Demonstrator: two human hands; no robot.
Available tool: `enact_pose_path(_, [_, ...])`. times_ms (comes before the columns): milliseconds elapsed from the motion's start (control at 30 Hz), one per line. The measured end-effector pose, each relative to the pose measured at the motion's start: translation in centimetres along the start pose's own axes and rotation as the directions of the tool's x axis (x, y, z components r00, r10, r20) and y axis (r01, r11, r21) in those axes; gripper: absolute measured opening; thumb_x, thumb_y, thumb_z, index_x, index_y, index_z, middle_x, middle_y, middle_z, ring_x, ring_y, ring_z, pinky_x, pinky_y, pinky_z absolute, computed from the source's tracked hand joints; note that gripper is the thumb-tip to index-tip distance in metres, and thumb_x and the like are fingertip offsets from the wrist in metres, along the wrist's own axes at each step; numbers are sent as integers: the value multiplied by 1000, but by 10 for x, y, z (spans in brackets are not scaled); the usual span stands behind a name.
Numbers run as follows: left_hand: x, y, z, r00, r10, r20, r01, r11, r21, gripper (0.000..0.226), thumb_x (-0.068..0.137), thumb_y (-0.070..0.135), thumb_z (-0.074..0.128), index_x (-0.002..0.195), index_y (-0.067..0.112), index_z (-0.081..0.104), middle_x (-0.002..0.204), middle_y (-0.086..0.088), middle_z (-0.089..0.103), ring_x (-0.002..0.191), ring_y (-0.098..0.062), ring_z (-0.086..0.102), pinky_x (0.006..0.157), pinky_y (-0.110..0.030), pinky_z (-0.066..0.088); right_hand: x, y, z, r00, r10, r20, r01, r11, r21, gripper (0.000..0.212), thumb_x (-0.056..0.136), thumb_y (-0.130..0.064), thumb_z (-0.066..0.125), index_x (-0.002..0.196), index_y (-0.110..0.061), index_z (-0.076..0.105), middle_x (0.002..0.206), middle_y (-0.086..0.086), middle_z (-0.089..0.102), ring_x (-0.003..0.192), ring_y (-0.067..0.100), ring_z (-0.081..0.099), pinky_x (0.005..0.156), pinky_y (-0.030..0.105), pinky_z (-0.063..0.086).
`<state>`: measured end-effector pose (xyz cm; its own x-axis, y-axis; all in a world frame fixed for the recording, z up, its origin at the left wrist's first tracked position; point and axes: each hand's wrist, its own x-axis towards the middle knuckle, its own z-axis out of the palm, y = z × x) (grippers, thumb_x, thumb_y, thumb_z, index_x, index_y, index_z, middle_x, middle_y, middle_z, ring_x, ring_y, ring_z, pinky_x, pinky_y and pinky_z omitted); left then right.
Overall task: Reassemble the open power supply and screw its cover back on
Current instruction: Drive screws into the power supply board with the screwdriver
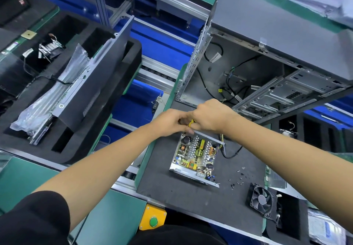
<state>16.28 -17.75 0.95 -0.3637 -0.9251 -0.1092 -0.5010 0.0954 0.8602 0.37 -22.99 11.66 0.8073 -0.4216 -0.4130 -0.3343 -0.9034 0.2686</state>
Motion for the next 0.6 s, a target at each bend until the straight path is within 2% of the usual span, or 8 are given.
enact_pose_path(100, [3,-3,-6,997,-51,63,47,997,62,14,84,43,81,90,39,69,73,23,67,73,5,60,60,-13,38,-6,3,-4,999,-38,-15,39,996,74,34,96,-45,47,123,-25,45,85,1,60,61,26,43,51,31,32])
enact_pose_path(133, [4,-4,-7,995,-65,82,60,996,62,16,87,39,79,98,28,74,77,19,70,76,-1,62,65,-18,44,-8,4,-6,997,-72,-21,74,991,109,33,96,-41,50,124,-26,41,92,0,59,63,25,44,53,32,34])
enact_pose_path(200, [2,-4,-9,990,-65,125,56,995,78,23,93,30,74,114,21,75,89,9,76,81,-11,64,79,-35,54,-9,5,-10,989,-145,-8,145,980,133,33,99,-33,53,130,-29,41,92,-4,52,67,24,47,56,34,38])
enact_pose_path(333, [0,-2,-9,991,-31,129,34,999,-20,43,84,30,84,124,24,70,94,9,74,81,3,64,84,-32,55,-6,6,-11,992,-124,-7,124,987,98,31,101,-34,50,131,-32,43,96,-1,63,78,29,62,58,34,40])
enact_pose_path(400, [0,-2,-7,996,-32,81,36,998,-57,41,75,34,90,112,32,72,91,14,75,85,2,68,81,-26,54,-3,4,-7,996,-84,-17,85,995,51,26,100,-39,46,124,-30,47,84,3,64,69,30,57,53,32,34])
enact_pose_path(467, [-1,-1,-5,998,-30,52,32,999,-39,32,77,36,89,96,51,68,81,26,72,77,10,64,71,-15,46,0,2,-6,999,-50,2,50,999,-5,30,99,-41,43,125,-30,54,63,2,48,59,28,46,48,30,24])
enact_pose_path(500, [-1,-1,-4,998,-40,52,42,999,-34,31,79,36,87,90,55,65,78,30,71,75,13,62,68,-15,43,1,1,-6,999,-32,17,33,999,-17,31,100,-42,42,123,-28,58,60,-1,43,58,27,43,47,29,22])
enact_pose_path(600, [1,-1,-4,996,-68,62,66,998,22,29,85,31,83,81,52,63,73,38,66,74,16,59,66,-16,39,1,2,-7,999,-8,47,9,1000,-17,34,99,-48,42,115,-22,56,70,0,53,60,27,47,47,29,24])
